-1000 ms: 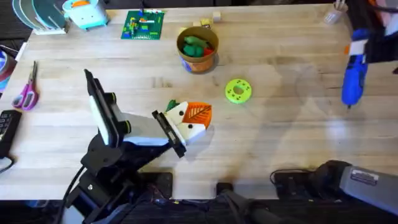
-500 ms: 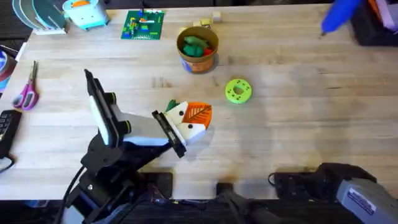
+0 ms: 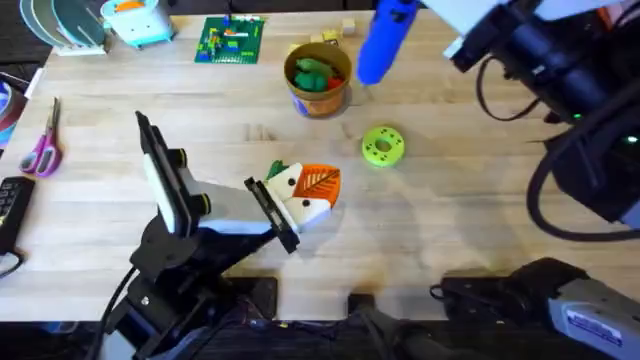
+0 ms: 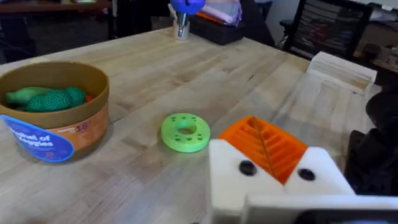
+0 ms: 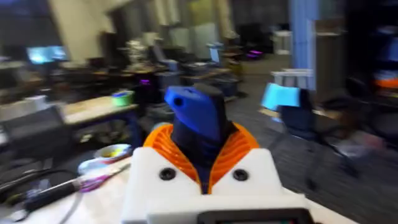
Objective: Pick up the gripper from the table and insert it into the empty holder that is missing its gripper. Then pick up a screw, insert it into the mounting hole, and use the screwdriver to tighten it. Finally, clean up the table by picking up the vegetable and placing it into the bucket.
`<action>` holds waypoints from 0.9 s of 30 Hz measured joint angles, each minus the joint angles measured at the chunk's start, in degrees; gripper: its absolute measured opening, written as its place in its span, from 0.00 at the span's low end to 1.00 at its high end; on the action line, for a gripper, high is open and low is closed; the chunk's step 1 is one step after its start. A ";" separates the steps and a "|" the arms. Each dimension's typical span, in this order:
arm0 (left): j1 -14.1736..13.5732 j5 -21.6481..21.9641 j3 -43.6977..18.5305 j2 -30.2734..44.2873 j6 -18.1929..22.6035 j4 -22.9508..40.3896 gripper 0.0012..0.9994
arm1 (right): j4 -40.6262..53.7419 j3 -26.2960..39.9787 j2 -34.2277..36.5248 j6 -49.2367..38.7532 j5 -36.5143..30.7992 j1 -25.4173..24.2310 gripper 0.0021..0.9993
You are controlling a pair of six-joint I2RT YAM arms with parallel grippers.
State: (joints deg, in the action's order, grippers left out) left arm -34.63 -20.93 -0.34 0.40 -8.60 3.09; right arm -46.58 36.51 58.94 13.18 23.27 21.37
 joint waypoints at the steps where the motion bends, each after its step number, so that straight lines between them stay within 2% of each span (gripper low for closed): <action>1: 0.00 0.00 0.00 0.00 0.00 0.02 0.00 | -2.73 0.00 0.96 0.82 1.75 1.11 0.02; 6: 0.00 0.00 0.00 0.00 0.00 0.02 0.00 | -17.25 0.00 6.49 6.89 8.95 3.99 0.02; 10: 0.00 0.00 0.00 0.00 0.00 0.00 0.00 | -25.14 0.00 11.14 12.53 12.78 6.31 0.02; 18: 0.00 0.00 0.00 0.00 0.00 0.02 0.00 | -26.21 0.00 14.66 16.94 15.71 12.76 0.02; 27: 0.00 0.00 0.00 0.00 0.00 0.00 0.00 | -24.32 0.00 14.68 17.47 17.31 15.01 0.02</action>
State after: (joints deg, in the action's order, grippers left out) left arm -34.63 -20.93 -0.34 0.40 -8.60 3.10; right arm -70.89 36.51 73.62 30.65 40.58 36.38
